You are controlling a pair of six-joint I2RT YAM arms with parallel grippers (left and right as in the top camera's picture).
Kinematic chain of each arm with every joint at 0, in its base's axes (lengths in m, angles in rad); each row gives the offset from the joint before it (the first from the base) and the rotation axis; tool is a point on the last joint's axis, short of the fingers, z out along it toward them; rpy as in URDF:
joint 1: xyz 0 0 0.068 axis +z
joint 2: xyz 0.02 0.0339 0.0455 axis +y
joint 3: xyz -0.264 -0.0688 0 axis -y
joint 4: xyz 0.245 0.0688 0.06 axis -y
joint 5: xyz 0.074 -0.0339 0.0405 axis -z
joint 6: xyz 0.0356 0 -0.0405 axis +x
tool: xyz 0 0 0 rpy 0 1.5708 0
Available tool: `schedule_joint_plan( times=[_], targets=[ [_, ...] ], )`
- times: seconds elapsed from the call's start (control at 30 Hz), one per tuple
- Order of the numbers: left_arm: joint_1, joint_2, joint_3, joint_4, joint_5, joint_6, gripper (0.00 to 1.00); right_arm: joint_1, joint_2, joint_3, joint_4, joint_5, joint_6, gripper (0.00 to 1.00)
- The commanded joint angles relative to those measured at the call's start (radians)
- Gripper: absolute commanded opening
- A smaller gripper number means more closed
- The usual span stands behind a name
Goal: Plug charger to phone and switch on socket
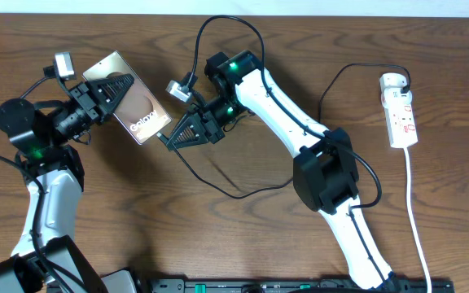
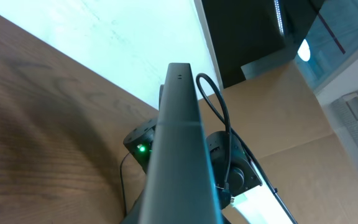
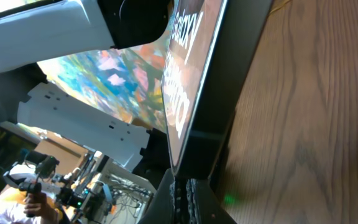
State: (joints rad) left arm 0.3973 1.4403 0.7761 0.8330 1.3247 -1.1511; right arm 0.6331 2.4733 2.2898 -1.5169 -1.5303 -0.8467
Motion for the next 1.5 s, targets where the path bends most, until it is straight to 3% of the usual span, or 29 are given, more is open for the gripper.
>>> schedule_joint_plan(
  times=[0.0,1.47],
  targets=[
    [-0.002,-0.010,0.000,0.006,0.003,0.014,0.07,0.003,-0.016,0.021,0.007,-0.032,0.001,0.01],
    [-0.002,-0.010,0.000,-0.021,0.010,0.043,0.07,0.003,-0.016,0.021,0.018,-0.031,0.002,0.01]
  ],
)
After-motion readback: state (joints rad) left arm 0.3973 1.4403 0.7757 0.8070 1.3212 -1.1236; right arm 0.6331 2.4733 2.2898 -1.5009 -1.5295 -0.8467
